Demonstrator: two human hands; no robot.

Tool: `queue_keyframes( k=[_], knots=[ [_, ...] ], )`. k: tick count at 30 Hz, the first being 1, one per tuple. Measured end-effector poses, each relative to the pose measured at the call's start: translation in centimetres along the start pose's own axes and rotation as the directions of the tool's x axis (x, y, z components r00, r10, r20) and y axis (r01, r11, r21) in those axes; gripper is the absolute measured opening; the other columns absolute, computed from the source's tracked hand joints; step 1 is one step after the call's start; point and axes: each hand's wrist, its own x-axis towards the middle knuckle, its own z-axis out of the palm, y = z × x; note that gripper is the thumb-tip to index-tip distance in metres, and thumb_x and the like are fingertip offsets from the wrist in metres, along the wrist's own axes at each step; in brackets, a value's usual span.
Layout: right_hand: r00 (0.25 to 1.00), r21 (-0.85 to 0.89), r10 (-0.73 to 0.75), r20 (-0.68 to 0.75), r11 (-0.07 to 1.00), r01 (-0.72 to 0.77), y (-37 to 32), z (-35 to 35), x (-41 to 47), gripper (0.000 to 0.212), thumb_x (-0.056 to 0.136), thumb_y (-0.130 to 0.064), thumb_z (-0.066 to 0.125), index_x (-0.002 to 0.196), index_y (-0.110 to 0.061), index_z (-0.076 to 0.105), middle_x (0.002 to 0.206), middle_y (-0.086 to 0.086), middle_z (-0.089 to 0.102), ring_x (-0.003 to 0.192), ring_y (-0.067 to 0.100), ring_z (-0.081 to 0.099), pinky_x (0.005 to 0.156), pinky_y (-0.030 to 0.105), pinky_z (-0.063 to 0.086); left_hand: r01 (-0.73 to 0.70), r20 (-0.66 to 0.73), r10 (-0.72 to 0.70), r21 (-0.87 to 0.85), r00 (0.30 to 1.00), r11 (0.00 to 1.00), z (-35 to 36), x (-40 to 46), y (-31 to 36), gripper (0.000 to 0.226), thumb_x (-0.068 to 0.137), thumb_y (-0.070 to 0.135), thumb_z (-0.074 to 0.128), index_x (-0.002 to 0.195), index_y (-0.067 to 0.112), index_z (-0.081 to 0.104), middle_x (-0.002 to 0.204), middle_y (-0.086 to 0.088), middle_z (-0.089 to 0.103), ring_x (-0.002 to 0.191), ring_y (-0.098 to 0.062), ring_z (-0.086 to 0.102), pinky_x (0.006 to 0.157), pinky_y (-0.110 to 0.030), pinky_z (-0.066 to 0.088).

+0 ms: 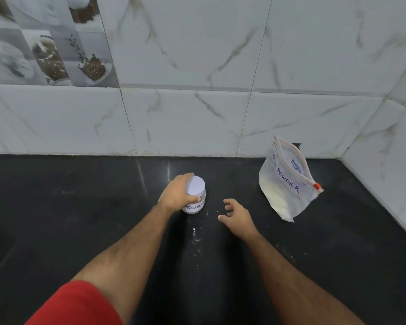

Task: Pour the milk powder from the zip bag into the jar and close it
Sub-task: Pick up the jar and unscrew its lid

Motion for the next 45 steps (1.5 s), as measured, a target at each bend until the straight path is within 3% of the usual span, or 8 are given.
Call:
queue_keyframes(
  k=[6,10,13,18,24,32,41,45],
  knots=[
    [0.999,0.399,0.030,-0.023,0.917,-0.019,-0.4,-1.6,-0.8,0.055,0.091,-0.027,0.073,0.140,-0.017,0.052,0.127,0.006,0.063,0.111,0.018,0.065,0.081,0.040,0.061,-0.002,-0.002,0.002,-0.164,1.000,0.986,-0.6,-0.3,2.7,0.101,0.060,0.043,0.083,0.149,0.029,0.037,0.137,0.003,0.051,0.121,-0.020,0.054,0.101,-0.035,0.046],
    [0.996,0.706,0.031,0.081,0.704,-0.080,-1.1,-3.1,-2.1,0.066,0.086,-0.051,0.072,0.141,-0.020,0.050,0.131,0.005,0.065,0.118,0.024,0.065,0.082,0.044,0.060,-0.007,0.095,0.045,-0.362,0.994,0.932,-1.8,-0.6,5.8,0.099,0.062,0.043,0.084,0.149,0.029,0.036,0.123,0.003,0.059,0.111,-0.017,0.062,0.098,-0.035,0.051],
    [0.974,0.847,-0.058,0.219,0.507,-0.160,-1.6,-3.7,-3.4,0.096,0.064,-0.076,0.075,0.142,-0.025,0.051,0.137,0.009,0.063,0.123,0.033,0.064,0.087,0.054,0.059,0.014,0.167,0.097,-0.563,0.981,0.826,-2.4,-1.3,7.7,0.096,0.066,0.038,0.084,0.148,0.024,0.037,0.116,-0.007,0.068,0.100,-0.017,0.071,0.086,-0.034,0.058],
    [0.941,0.925,-0.240,0.238,0.351,-0.144,-1.8,-5.0,-5.5,0.114,0.060,-0.069,0.085,0.151,-0.017,0.040,0.141,0.021,0.059,0.120,0.040,0.064,0.076,0.045,0.061,0.040,0.217,0.151,-0.685,0.964,0.727,-2.6,-2.6,10.4,0.071,0.086,0.022,0.077,0.147,0.020,0.041,0.103,0.002,0.076,0.088,-0.011,0.075,0.066,-0.023,0.057],
    [0.914,0.927,-0.357,0.195,0.372,-0.053,-2.9,-6.7,-7.7,0.123,0.052,-0.054,0.095,0.150,-0.010,0.035,0.144,0.030,0.052,0.119,0.048,0.060,0.084,0.050,0.060,-0.107,0.204,0.294,-0.625,0.934,0.773,-4.1,-3.5,14.6,0.062,0.090,0.040,0.065,0.145,0.022,0.044,0.120,0.003,0.072,0.106,-0.009,0.070,0.090,-0.026,0.052],
    [0.904,0.881,-0.388,0.179,0.473,0.028,-3.4,-8.7,-8.7,0.121,0.051,-0.058,0.094,0.146,-0.005,0.040,0.136,0.032,0.056,0.113,0.045,0.064,0.074,0.042,0.062,-0.165,0.266,0.347,-0.528,0.899,0.833,-3.9,-3.5,19.3,0.030,0.082,0.033,0.069,0.111,0.030,0.071,0.104,0.001,0.076,0.095,-0.010,0.072,0.085,-0.025,0.055],
    [0.952,0.782,-0.294,-0.091,0.571,0.251,-3.7,-10.7,-8.3,0.065,0.062,-0.034,0.089,0.120,-0.029,0.059,0.106,-0.006,0.075,0.099,0.018,0.074,0.067,0.032,0.061,-0.194,0.209,0.339,-0.509,0.917,0.838,-3.3,-3.8,22.8,0.019,0.087,0.023,0.066,0.106,0.021,0.067,0.097,-0.003,0.073,0.082,-0.009,0.069,0.077,-0.026,0.056],
    [0.948,0.680,-0.245,-0.202,0.662,0.315,-3.1,-10.5,-8.2,0.072,0.054,-0.033,0.092,0.114,-0.040,0.054,0.098,-0.023,0.071,0.096,0.001,0.071,0.067,0.018,0.058,-0.187,0.140,0.267,-0.420,0.954,0.888,-1.9,-4.3,23.1,0.015,0.093,0.020,0.064,0.107,0.013,0.064,0.093,-0.006,0.068,0.082,-0.014,0.064,0.083,-0.036,0.053]
  ],
)
